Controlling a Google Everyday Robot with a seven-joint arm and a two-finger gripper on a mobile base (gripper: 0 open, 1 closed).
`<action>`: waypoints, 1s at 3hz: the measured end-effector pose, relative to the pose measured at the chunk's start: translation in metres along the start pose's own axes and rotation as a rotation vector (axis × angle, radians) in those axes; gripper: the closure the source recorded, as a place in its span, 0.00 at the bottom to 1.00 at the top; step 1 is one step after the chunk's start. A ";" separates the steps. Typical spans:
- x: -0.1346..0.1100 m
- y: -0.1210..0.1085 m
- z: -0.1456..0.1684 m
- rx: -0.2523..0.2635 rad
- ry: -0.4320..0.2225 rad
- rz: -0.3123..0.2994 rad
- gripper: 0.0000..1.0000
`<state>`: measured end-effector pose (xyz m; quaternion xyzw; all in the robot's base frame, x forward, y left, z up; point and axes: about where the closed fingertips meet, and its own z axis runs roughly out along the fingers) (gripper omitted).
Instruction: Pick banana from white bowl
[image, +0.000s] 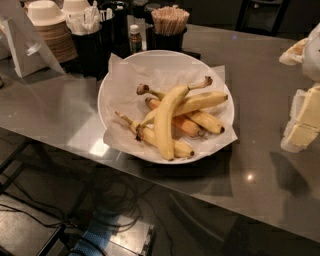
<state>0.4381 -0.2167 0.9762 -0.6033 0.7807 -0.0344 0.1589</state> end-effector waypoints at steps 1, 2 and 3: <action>0.000 0.000 0.000 0.000 0.000 0.000 0.00; -0.012 -0.002 0.002 -0.014 -0.020 -0.041 0.00; -0.041 -0.006 0.012 -0.069 -0.059 -0.138 0.00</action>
Offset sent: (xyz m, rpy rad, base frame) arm 0.0109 0.0225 -0.0028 0.0223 0.0308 0.1073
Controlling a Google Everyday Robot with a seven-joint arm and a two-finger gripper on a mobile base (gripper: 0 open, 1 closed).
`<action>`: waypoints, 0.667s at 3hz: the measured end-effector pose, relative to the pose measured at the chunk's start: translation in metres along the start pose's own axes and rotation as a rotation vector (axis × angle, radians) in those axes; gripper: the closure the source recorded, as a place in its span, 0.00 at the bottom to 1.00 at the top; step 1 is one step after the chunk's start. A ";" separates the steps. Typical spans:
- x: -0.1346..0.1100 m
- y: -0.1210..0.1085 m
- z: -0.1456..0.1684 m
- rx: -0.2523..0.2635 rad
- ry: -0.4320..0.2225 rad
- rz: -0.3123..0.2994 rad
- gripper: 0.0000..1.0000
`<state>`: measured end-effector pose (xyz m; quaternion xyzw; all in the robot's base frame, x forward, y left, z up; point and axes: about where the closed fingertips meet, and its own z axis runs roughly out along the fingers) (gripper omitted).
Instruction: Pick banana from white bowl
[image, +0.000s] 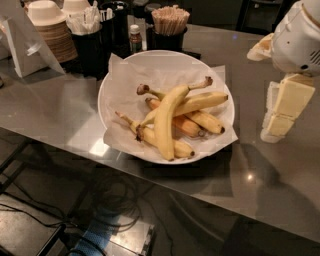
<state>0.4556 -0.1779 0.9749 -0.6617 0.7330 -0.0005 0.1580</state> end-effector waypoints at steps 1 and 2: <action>-0.033 -0.007 0.020 -0.078 -0.037 -0.114 0.00; -0.061 -0.019 0.044 -0.142 -0.079 -0.199 0.00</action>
Offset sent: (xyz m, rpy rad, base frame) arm 0.0478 0.0934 -0.0438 0.0558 0.1882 0.3713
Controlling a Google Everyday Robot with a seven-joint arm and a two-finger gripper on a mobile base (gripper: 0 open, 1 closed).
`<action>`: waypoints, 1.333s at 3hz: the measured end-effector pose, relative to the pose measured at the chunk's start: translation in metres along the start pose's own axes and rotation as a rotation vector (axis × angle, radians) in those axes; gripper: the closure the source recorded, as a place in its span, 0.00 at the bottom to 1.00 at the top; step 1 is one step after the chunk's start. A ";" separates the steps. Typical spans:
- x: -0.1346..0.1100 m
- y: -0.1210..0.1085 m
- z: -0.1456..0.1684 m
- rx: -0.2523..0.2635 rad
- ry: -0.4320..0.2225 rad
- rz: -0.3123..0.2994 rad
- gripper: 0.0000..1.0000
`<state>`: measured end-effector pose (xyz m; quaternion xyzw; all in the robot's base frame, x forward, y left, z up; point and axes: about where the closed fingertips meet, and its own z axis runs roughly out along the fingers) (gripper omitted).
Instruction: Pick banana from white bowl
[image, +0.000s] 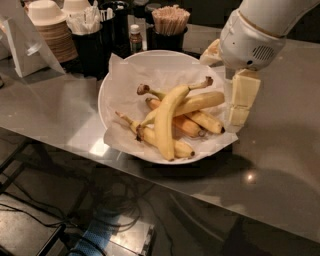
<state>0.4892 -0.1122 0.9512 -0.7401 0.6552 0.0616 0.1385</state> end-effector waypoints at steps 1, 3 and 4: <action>-0.014 -0.037 0.037 -0.045 -0.066 -0.044 0.00; -0.028 -0.029 0.044 -0.044 -0.098 -0.069 0.00; -0.043 -0.018 0.053 -0.066 -0.146 -0.103 0.00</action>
Offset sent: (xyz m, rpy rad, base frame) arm 0.0369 0.0232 -0.0449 0.0389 0.1406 0.0984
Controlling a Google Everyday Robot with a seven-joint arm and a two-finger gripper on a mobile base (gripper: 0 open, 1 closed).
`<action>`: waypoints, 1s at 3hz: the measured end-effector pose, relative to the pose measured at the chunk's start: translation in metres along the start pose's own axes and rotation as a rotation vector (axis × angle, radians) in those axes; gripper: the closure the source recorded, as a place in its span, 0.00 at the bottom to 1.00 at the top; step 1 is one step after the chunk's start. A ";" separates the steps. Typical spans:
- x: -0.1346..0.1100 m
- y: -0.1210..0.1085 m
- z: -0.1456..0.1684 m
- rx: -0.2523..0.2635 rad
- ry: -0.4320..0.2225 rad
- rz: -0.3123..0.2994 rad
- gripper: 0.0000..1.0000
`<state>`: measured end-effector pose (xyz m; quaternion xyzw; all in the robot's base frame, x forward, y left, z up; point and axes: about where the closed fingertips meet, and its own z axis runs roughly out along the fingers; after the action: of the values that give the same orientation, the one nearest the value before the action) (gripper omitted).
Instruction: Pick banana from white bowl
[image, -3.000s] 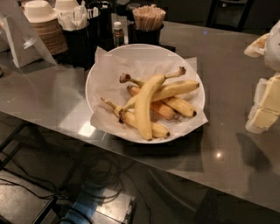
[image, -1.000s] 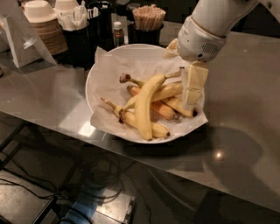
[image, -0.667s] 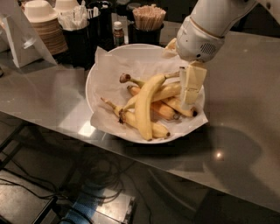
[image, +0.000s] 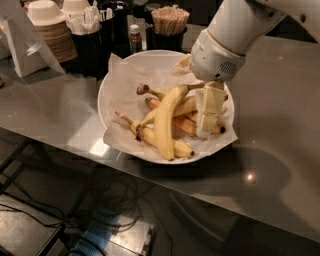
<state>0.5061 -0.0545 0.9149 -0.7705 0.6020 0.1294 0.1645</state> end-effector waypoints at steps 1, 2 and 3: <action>0.000 0.000 0.000 0.000 0.000 0.000 0.00; 0.000 0.000 0.000 0.000 0.000 0.000 0.18; 0.000 0.000 0.000 0.000 0.000 0.000 0.42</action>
Offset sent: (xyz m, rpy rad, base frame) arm 0.0000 0.0000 0.0000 0.0000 0.0000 0.0000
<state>0.5061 -0.0545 0.9149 -0.7705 0.6020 0.1294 0.1646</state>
